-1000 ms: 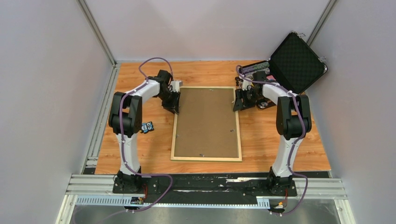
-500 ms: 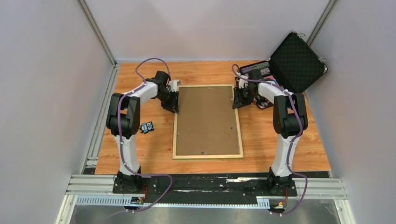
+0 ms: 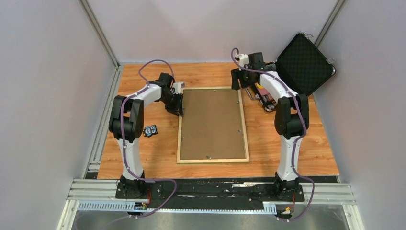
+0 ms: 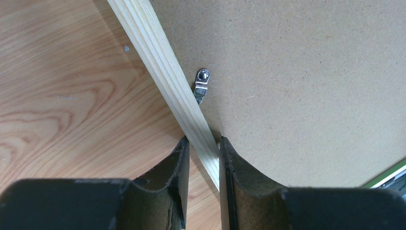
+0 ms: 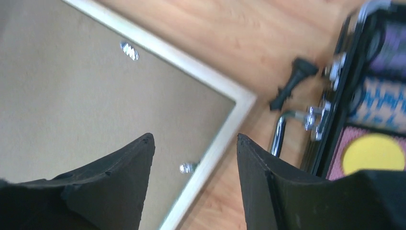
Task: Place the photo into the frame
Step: Install the photo frame at the center of the board.
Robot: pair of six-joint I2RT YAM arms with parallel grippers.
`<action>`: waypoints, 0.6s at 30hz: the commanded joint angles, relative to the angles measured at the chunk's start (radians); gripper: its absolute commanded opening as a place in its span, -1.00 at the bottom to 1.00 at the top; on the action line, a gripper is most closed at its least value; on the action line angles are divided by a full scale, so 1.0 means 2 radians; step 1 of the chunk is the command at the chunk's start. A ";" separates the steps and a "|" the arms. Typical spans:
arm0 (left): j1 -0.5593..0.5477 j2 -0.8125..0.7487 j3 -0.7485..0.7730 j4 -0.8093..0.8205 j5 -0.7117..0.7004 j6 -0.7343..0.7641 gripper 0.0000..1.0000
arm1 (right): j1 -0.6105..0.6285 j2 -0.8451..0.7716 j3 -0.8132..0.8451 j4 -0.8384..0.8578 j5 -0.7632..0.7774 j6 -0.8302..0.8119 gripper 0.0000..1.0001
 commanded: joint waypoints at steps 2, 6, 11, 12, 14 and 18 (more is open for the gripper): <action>0.000 0.007 -0.007 0.008 -0.015 0.023 -1.00 | 0.036 0.058 0.080 0.024 0.043 -0.041 0.24; 0.001 0.007 -0.005 0.009 -0.015 0.026 -1.00 | 0.058 0.098 0.124 0.035 0.057 -0.063 0.23; 0.001 0.008 -0.004 0.007 -0.015 0.028 -1.00 | 0.087 0.140 0.141 0.042 0.074 -0.087 0.21; 0.001 0.008 -0.004 0.007 -0.016 0.029 -1.00 | 0.092 0.146 0.140 0.044 0.080 -0.091 0.21; 0.001 0.007 -0.004 0.006 -0.018 0.030 -1.00 | 0.099 0.158 0.136 0.047 0.092 -0.097 0.21; 0.001 0.006 -0.003 0.005 -0.016 0.031 -1.00 | 0.105 0.174 0.127 0.051 0.107 -0.101 0.20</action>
